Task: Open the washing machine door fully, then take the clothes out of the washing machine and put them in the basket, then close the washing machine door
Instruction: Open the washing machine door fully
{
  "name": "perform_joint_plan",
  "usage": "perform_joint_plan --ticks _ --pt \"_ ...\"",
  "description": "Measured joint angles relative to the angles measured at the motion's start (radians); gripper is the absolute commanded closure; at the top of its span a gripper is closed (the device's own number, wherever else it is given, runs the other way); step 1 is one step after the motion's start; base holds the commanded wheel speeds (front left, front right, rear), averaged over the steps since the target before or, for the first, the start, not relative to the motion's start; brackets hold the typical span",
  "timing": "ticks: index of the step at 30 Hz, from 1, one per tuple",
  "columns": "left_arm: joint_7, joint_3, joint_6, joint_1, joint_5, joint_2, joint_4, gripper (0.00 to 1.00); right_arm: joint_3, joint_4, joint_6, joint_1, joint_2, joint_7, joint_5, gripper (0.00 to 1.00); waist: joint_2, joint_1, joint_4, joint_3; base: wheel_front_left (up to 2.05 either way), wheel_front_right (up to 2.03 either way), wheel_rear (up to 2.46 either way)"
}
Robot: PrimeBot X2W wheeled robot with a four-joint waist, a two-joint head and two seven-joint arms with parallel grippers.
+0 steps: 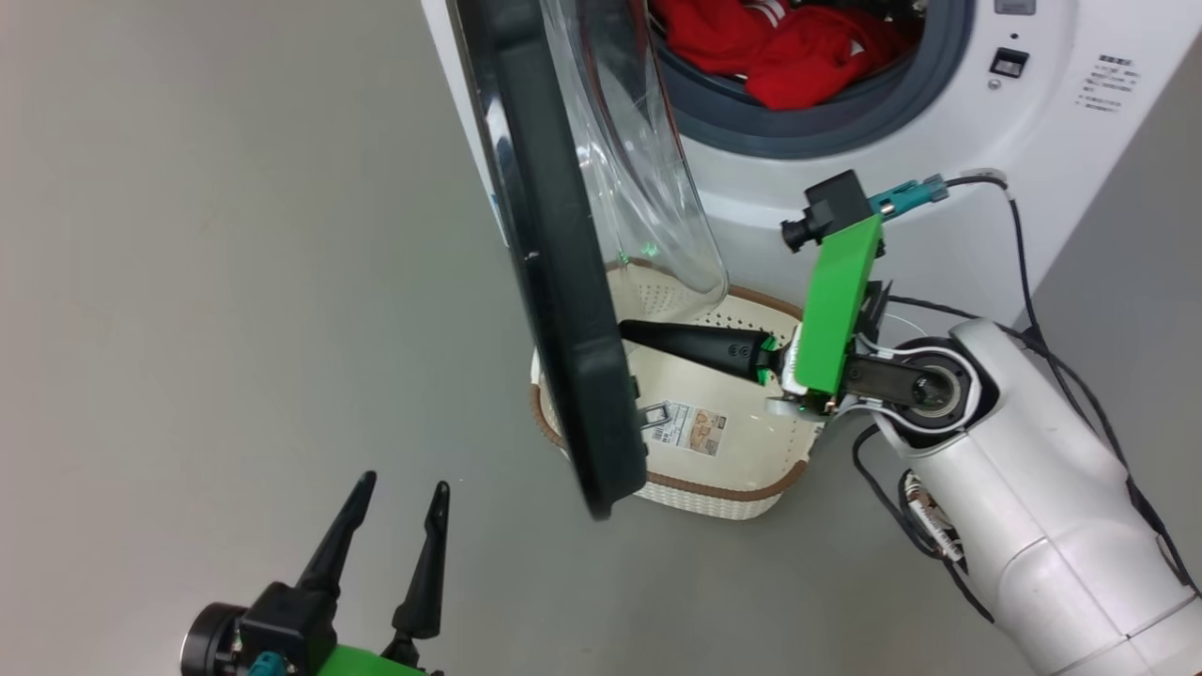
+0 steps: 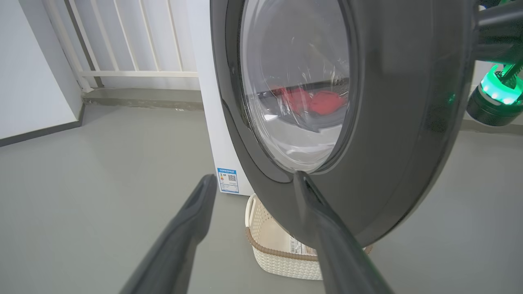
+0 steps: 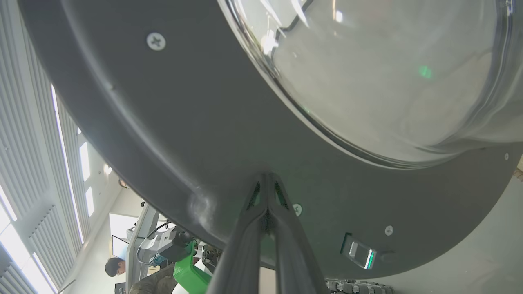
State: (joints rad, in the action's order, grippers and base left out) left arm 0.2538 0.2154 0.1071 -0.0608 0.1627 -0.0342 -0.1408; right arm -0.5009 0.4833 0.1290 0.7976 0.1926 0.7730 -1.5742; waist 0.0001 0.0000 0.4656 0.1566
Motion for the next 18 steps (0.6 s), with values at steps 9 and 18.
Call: perform_joint_plan --ticks 9,18 --pt "0.000 -0.015 0.000 0.012 0.002 0.000 -0.011 0.00 -0.014 -0.002 0.000 0.000 -0.023 0.000 0.008 1.00 0.0000 0.0000 0.037 -0.004 0.00 0.00 0.00" --pt "0.000 -0.020 -0.015 0.014 0.004 0.000 -0.012 0.00 -0.035 -0.001 0.000 0.000 -0.051 0.000 0.008 1.00 0.0000 0.0000 0.064 -0.002 0.00 0.00 0.00"
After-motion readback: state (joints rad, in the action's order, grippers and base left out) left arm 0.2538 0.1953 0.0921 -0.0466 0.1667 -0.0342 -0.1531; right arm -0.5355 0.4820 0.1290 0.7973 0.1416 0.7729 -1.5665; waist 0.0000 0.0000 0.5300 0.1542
